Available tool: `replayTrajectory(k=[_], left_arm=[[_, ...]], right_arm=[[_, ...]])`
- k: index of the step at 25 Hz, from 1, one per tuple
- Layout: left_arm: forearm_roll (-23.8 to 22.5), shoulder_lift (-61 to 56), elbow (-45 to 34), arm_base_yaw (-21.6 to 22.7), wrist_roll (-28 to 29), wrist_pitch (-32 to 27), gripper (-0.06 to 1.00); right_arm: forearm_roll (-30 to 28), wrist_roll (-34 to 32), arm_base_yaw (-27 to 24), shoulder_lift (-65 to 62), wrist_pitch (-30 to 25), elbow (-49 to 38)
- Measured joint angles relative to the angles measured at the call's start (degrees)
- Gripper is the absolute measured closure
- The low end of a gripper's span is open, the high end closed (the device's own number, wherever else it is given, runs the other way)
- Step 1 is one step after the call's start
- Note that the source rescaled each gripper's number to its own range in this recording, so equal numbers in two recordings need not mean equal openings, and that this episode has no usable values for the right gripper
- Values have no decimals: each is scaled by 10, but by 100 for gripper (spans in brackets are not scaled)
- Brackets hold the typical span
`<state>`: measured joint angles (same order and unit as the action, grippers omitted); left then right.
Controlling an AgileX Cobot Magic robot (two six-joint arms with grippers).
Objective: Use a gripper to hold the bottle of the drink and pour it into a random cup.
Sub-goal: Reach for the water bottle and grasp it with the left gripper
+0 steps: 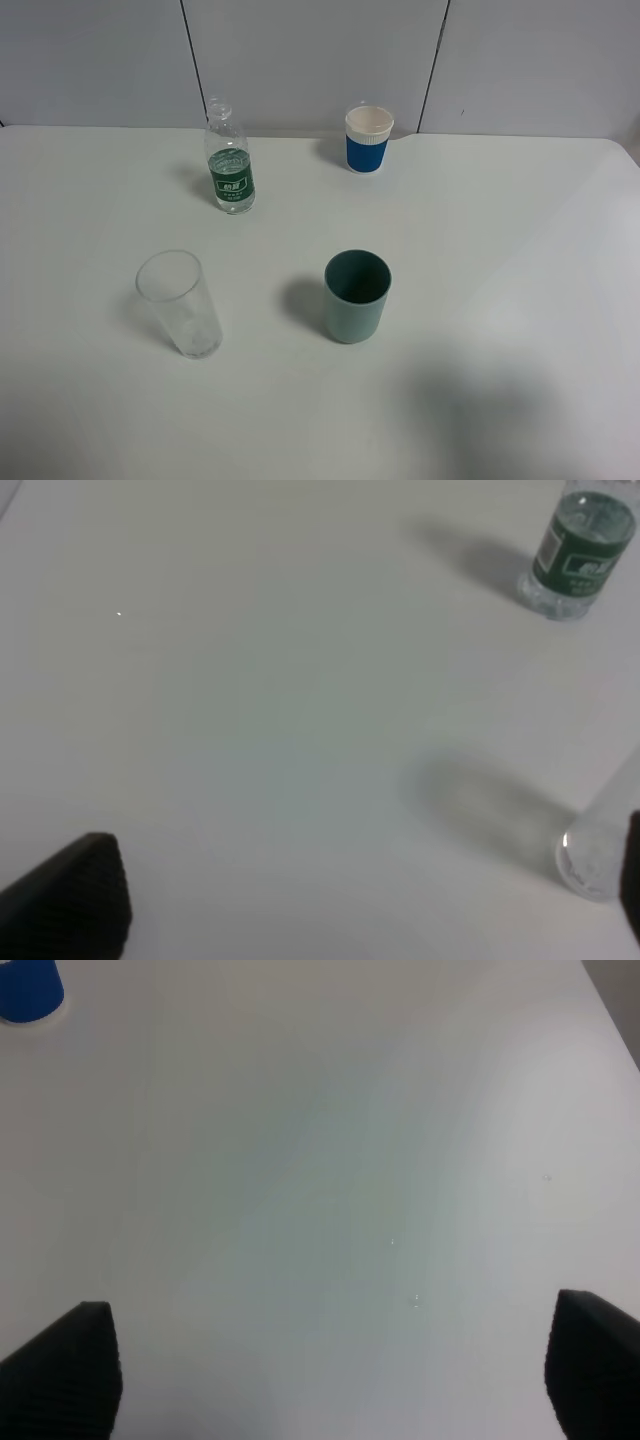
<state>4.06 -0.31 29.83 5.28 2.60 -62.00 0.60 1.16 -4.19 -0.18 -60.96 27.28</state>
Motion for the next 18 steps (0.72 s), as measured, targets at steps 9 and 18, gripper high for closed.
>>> replayTrajectory(k=[9, 18], left_arm=[[0, 0, 0, 0, 0, 0, -6], [0, 0, 0, 0, 0, 0, -6]], right_arm=[[0, 0, 0, 0, 0, 0], [0, 0, 0, 0, 0, 0]])
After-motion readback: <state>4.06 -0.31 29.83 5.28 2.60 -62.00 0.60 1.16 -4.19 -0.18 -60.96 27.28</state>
